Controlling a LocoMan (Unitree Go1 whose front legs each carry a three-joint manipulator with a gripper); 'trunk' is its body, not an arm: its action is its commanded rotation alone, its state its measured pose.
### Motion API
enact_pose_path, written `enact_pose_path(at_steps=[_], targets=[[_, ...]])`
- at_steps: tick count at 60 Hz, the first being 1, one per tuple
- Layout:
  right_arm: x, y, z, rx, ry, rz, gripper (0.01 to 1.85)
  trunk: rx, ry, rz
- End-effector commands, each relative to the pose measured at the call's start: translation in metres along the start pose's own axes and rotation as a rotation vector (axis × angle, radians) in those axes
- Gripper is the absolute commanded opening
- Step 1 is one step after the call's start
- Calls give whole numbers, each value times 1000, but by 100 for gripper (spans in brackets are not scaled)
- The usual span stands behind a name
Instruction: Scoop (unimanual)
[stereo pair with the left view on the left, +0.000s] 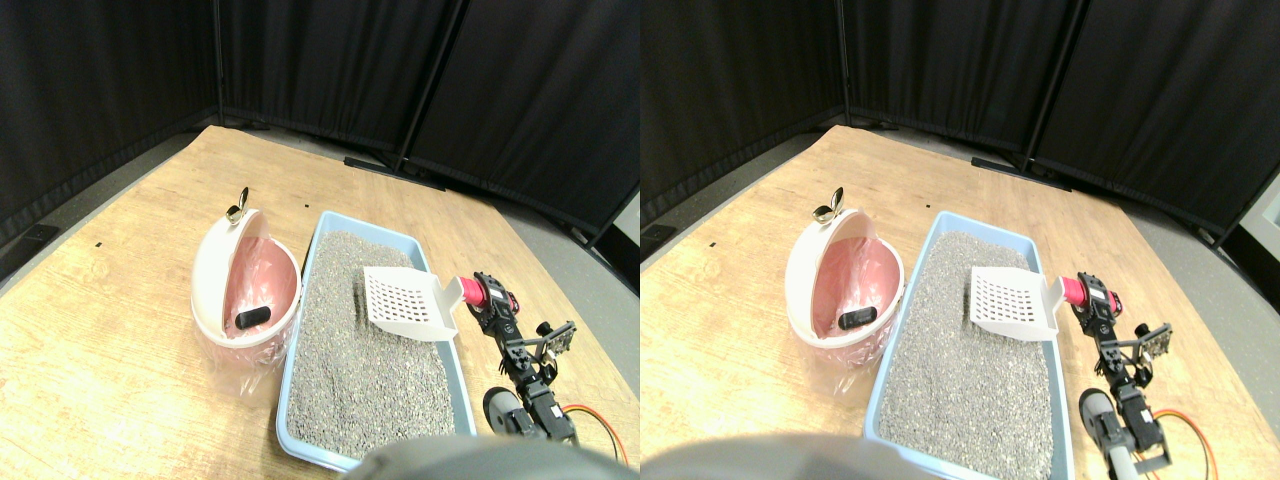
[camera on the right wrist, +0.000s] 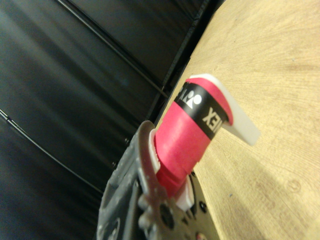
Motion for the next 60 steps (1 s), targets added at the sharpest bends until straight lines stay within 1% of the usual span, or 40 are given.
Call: enact_pose_path(at_steps=[1,12,14,16,21,27,32,36,40,43,45,46,48,49,50,52,53,54,55,57,58,59,60], targets=[[-2,0,1,48,-50,1,6,-8,-20,-2],[-6,-7,-18,96,-32,-11,6,-3,-16,-4],[-8,-7,-20,95,-23,-19,6,-1,-14,-5],[-11,-8,-22,101,-6,-44,6,0,-15,-6],[-13,-10,-26,100,-10,-45,6,4,-14,-8],[-16,-13,-31,123,0,-77,6,8,-12,-12],[-16,-15,-35,127,4,-69,6,11,-12,-13],[-16,-15,-38,119,25,-81,6,11,-12,-13],[-16,-15,-38,142,68,-105,6,11,-12,-13],[-17,-15,-39,163,81,-114,6,11,-12,-13],[-17,-16,-39,169,93,-115,6,17,-11,-19],[-18,-16,-38,179,108,-136,16,17,-11,-19],[-20,-16,-35,193,144,-171,47,17,-11,-19],[-20,-16,-35,193,144,-171,47,17,-11,-19],[-20,-16,-35,192,148,-174,53,17,-11,-19],[-22,-16,-34,184,163,-176,72,17,-11,-19],[-22,-16,-34,184,163,-176,72,17,-11,-19],[-23,-16,-32,180,184,-170,83,17,-11,-19],[-23,-16,-32,175,194,-166,88,21,-9,-24],[-24,-17,-30,155,224,-148,107,21,-9,-24],[-24,-17,-30,152,227,-148,112,21,-9,-24],[-24,-17,-30,152,227,-148,112,21,-9,-24],[-25,-17,-29,149,238,-149,120,22,-8,-25]])
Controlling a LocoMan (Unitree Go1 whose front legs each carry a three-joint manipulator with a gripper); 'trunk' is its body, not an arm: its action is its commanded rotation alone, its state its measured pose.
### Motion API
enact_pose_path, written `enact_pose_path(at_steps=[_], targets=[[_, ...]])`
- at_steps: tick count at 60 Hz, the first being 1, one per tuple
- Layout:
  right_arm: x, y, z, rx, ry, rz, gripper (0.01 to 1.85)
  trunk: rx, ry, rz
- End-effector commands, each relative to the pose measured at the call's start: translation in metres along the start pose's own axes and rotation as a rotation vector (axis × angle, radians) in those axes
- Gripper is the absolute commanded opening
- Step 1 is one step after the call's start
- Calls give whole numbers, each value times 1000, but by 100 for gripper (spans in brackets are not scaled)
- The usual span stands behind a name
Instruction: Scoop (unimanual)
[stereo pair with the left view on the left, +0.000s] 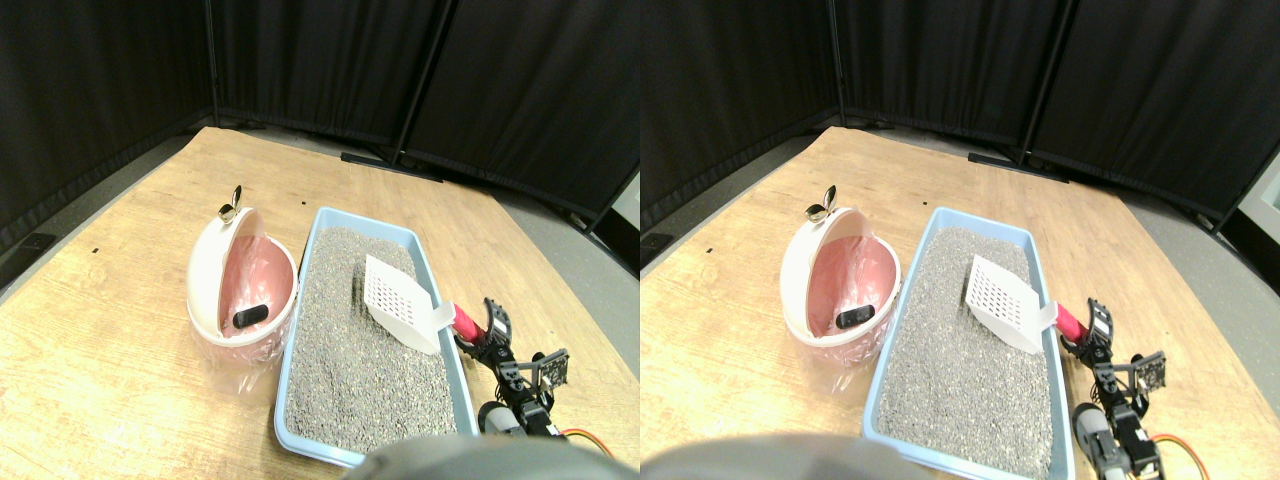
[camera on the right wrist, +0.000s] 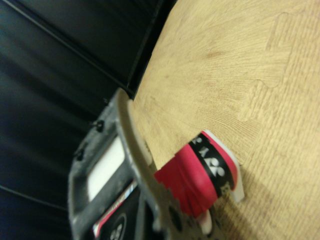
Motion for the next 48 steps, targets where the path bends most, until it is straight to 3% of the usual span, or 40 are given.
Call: enact_pose_path(at_steps=[1,12,20,31,35,38,39,40,41,43,45,46,48], targets=[[-3,4,9,-22,-3,8,127,-7,-18,-6],[-9,4,14,20,47,57,153,-8,-19,-7],[-14,4,18,28,43,88,155,-6,-21,-9],[-35,6,33,31,4,114,146,4,-28,-22],[-44,3,39,30,-45,170,130,11,-28,-31],[-50,2,43,43,-102,178,107,18,-29,-39],[-50,2,43,43,-102,178,107,18,-29,-39],[-51,0,45,36,-138,203,92,22,-29,-44],[-51,0,45,36,-138,203,92,24,-29,-46],[-56,0,47,36,-175,207,68,28,-30,-51],[-57,-1,48,42,-181,205,62,30,-30,-54],[-62,-2,50,71,-207,224,46,32,-31,-57],[-64,-2,52,72,-219,224,34,37,-32,-63]])
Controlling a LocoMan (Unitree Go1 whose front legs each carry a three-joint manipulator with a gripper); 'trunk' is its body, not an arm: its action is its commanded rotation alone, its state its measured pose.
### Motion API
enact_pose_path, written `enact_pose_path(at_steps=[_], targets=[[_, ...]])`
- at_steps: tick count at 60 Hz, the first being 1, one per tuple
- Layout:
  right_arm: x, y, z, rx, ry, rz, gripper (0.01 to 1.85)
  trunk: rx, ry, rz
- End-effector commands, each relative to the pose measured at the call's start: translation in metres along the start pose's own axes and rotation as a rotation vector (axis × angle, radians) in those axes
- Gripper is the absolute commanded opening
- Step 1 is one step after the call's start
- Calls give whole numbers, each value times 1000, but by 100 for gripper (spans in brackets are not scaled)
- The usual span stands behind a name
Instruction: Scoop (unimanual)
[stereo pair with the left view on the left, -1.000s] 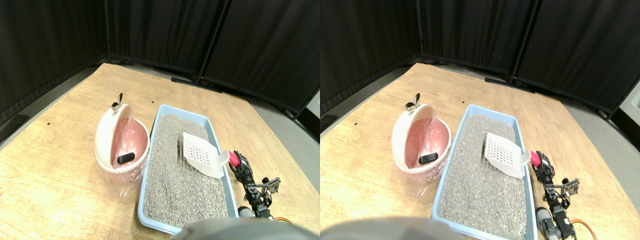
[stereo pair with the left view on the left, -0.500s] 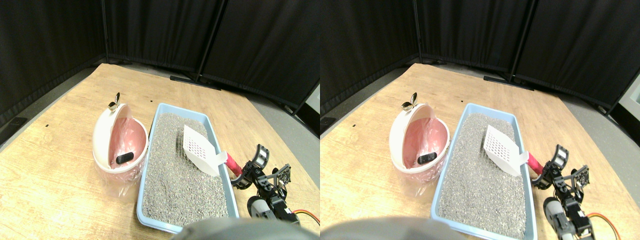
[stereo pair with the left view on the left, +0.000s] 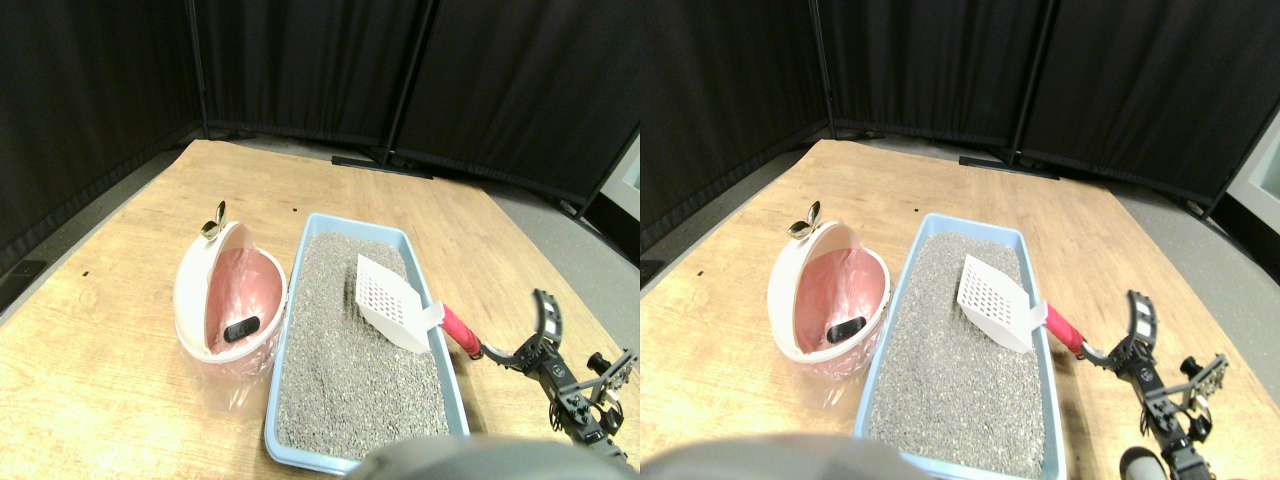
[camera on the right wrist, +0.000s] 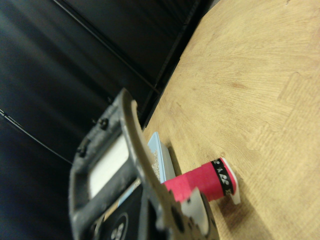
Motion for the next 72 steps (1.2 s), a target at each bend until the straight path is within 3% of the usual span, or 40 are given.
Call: enact_pose_path(at_steps=[1,2,5,14,34,53,72], targets=[[-5,6,11,55,-89,50,29,-6,-17,-15],[-5,6,11,55,-89,50,29,-2,-16,-20],[-9,4,12,78,-127,74,6,3,-14,-25],[-16,1,16,-12,-174,83,6,19,-14,-45],[-36,1,23,-223,-171,24,6,36,-12,-72],[-46,3,23,-223,-141,-7,6,40,-18,-92],[-49,6,20,-209,-146,22,6,37,-22,-93]])
